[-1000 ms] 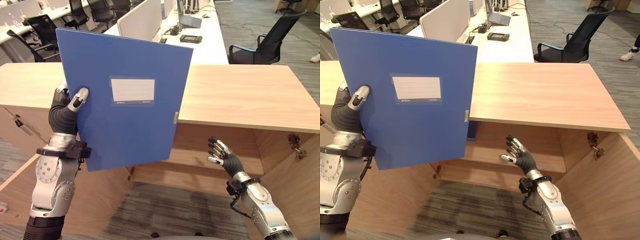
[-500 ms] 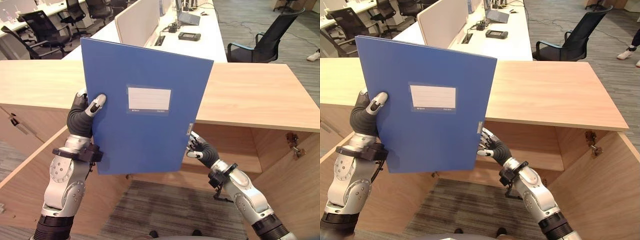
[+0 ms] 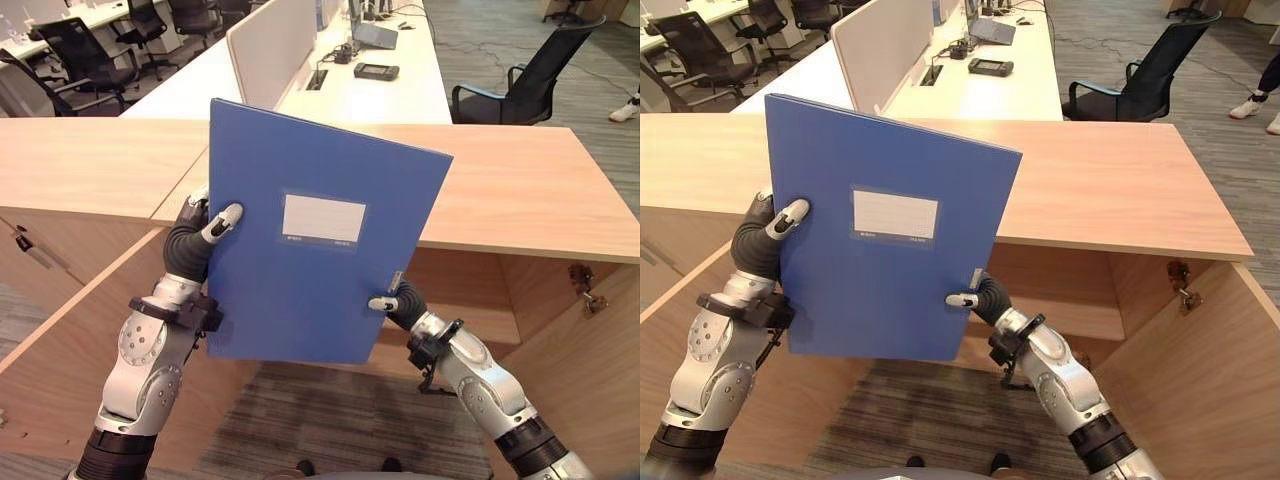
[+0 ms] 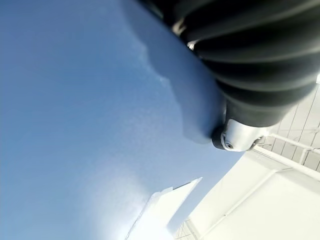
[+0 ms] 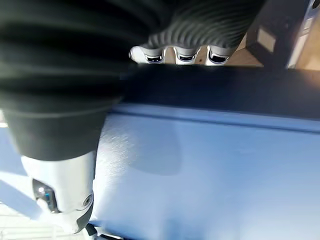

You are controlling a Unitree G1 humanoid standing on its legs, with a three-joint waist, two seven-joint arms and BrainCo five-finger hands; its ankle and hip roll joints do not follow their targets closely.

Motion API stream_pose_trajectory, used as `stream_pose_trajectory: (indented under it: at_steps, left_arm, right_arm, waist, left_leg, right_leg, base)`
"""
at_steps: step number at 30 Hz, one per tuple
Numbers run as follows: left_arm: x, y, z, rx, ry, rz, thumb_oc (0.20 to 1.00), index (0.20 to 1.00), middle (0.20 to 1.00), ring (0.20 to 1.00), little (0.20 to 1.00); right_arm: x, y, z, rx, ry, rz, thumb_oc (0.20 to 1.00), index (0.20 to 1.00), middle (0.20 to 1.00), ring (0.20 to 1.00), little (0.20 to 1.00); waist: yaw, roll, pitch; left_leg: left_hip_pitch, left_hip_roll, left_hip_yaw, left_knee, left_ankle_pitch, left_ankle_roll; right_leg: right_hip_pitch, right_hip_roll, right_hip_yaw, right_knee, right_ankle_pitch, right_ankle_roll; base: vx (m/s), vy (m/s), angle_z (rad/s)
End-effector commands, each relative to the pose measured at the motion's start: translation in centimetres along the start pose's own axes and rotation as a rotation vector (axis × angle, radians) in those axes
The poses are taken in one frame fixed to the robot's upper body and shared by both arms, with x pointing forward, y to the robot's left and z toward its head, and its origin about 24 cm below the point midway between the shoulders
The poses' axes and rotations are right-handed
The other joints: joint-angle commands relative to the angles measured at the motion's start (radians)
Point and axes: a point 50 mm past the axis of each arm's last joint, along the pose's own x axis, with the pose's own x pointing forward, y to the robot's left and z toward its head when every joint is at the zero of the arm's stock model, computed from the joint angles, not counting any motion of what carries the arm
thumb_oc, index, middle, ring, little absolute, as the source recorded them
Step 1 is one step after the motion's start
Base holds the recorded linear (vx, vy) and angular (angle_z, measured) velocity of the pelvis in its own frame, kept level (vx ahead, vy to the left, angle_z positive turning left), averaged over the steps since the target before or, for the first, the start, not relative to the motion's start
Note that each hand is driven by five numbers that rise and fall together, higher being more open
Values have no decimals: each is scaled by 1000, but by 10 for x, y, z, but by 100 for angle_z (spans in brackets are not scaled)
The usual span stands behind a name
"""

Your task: Put the empty folder in the office cabinet

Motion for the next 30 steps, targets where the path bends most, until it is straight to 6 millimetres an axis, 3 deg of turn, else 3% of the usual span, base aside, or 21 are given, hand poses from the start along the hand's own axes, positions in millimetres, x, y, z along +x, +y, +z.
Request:
stream_pose_trajectory:
  at_steps: [1,15,16,30]
  left_arm:
    - [21,-7,12,43,-93,-88,200,200,200,200,200]
    - [16,-16,-5,9,-11,-134,200,200,200,200,200]
    - [15,-17,-6,5,-8,-135,200,200,200,200,200]
    - [15,-19,-9,-19,-16,-119,200,200,200,200,200]
  right_arm:
    - [28,26,35,1,-199,130,1000,1000,1000,1000,1000]
    - [33,24,37,-7,-205,106,1000,1000,1000,1000,1000]
    - [33,24,37,-4,-203,109,200,200,200,200,200]
    - [32,27,33,16,-198,121,200,200,200,200,200]
  waist:
    - [4,-47,-16]
    - [4,-52,-14]
    - [4,-53,-14]
    - [2,-54,-13]
  left_leg:
    - [28,42,-12,3,-72,-51]
    - [25,41,-8,3,-72,-48]
    - [25,41,-8,3,-72,-48]
    - [25,41,-9,3,-73,-47]
  right_leg:
    - [46,-81,32,5,-67,100]
    - [43,-81,34,5,-63,101]
    - [43,-81,35,5,-63,101]
    - [41,-81,39,5,-64,101]
  base:
    - [0,0,0]
    - [0,0,0]
    - [0,0,0]
    - [0,0,0]
